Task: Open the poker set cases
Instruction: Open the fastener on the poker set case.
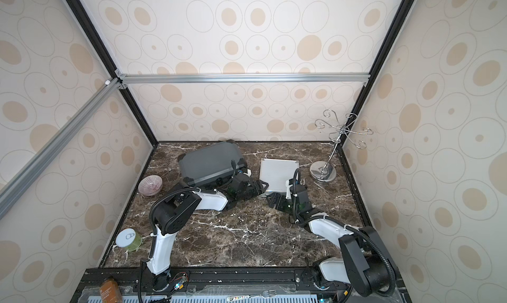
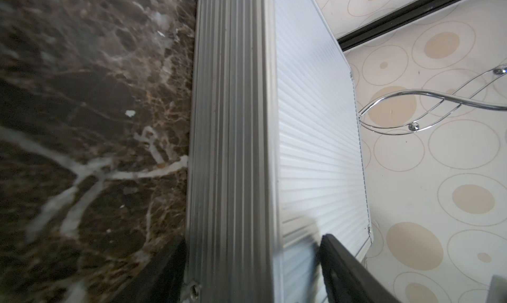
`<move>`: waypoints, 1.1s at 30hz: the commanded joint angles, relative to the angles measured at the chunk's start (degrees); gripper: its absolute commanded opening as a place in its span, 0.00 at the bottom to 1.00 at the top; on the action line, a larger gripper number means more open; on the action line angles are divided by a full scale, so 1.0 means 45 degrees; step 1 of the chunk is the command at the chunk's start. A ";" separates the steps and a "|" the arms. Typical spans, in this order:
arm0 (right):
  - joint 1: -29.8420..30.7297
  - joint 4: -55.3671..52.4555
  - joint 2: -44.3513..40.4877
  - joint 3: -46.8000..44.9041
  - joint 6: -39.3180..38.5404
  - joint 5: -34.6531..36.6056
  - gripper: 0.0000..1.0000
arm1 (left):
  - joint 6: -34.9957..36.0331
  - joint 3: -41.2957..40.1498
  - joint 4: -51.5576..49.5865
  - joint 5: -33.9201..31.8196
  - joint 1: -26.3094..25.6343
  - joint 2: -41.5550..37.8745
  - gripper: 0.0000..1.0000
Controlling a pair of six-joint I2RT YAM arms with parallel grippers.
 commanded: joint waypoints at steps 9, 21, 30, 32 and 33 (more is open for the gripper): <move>0.0005 0.0347 0.1246 0.0916 -0.0661 0.0301 0.95 | 0.0617 0.0238 -0.0606 0.0005 0.0007 0.0247 0.77; 0.0011 0.0316 0.1544 0.1546 -0.1853 -0.0414 0.94 | 0.0543 0.0436 -0.0510 0.0182 0.0013 0.0397 0.76; 0.0055 -0.2120 0.0932 0.1816 -0.3642 0.0598 0.92 | 0.0490 0.0358 -0.0390 0.0280 -0.0004 0.0254 0.76; 0.0046 -0.2376 0.0776 0.1725 -0.3737 0.1162 0.93 | 0.0552 0.0387 -0.0437 0.0280 -0.0003 0.0244 0.76; 0.0049 -0.2367 0.0775 0.1691 -0.3760 0.1292 0.93 | 0.0576 0.0430 -0.0465 0.0276 -0.0001 0.0260 0.76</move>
